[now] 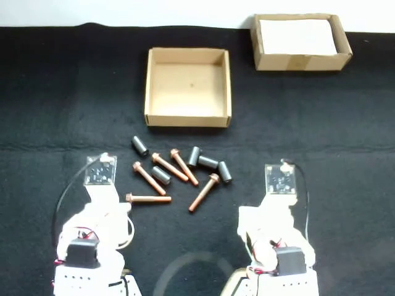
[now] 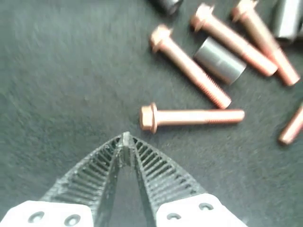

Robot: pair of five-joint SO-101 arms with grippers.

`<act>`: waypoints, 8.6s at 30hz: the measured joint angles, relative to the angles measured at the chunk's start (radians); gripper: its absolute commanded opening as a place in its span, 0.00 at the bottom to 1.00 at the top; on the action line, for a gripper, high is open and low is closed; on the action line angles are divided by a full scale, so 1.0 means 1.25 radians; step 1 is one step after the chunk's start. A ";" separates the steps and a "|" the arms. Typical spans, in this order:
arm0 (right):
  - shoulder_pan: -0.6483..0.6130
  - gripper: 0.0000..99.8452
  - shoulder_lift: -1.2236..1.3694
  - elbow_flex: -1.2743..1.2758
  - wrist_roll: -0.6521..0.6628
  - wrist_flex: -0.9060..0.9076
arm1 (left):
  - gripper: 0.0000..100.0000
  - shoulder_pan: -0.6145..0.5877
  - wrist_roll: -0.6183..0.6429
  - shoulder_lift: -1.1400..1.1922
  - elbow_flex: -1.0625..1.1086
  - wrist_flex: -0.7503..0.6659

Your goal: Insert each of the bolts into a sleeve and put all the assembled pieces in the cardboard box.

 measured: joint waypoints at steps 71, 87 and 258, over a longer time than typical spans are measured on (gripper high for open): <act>-0.152 0.18 1.441 -0.746 -0.004 -0.327 | 0.17 -0.001 0.001 0.994 -0.756 -0.028; -0.179 0.16 1.641 -0.955 -0.004 -0.243 | 0.17 -0.001 0.001 0.995 -0.713 -0.031; -0.426 0.01 0.270 -0.270 0.060 -0.450 | 0.01 0.392 0.243 0.670 -0.763 -0.322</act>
